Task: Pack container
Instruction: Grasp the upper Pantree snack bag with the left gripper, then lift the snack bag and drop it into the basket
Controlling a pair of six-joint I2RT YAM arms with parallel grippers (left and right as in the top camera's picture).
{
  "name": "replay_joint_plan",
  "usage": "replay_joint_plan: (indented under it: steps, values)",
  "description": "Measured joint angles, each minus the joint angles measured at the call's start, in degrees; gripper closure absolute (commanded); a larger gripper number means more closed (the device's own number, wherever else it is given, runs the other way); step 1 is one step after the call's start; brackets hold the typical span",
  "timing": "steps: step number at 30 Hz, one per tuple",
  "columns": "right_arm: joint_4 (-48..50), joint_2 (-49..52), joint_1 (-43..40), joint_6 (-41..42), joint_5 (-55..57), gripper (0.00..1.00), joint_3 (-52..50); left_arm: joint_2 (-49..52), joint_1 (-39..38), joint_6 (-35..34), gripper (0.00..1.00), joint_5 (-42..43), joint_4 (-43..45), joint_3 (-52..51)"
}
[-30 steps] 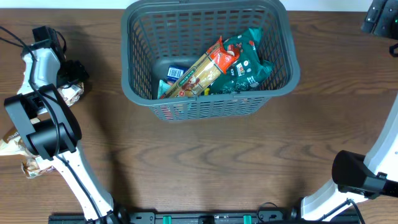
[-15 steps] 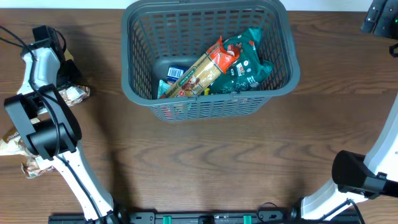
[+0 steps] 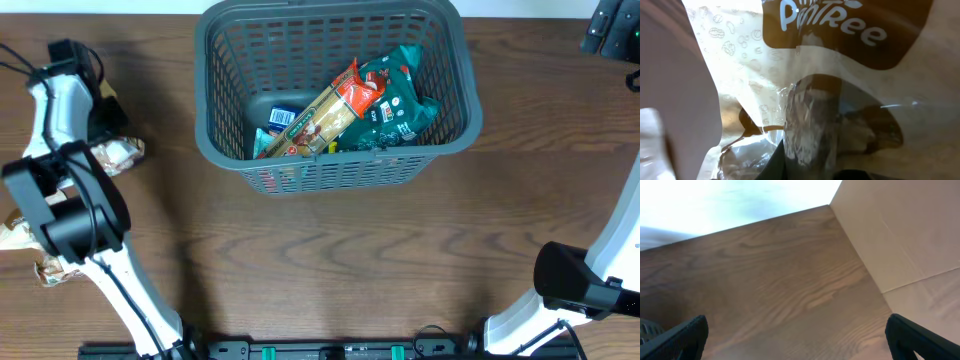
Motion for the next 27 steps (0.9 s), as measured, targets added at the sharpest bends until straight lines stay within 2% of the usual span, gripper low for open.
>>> replay_joint_plan:
  steps: [13, 20, 27]
  values:
    - [0.0, 0.0, 0.0, 0.0, 0.0, 0.01, 0.0, -32.7, -0.9, 0.3, 0.94, 2.0, -0.3, 0.0]
    - [0.0, 0.0, 0.0, 0.0, 0.0, 0.01, 0.0, -44.6, -6.0, 4.1, 0.94, 14.1, 4.2, 0.0]
    - [0.0, 0.0, 0.0, 0.0, 0.0, 0.01, 0.0, -47.7, -13.4, 11.6, 0.94, 29.1, 5.7, 0.0]
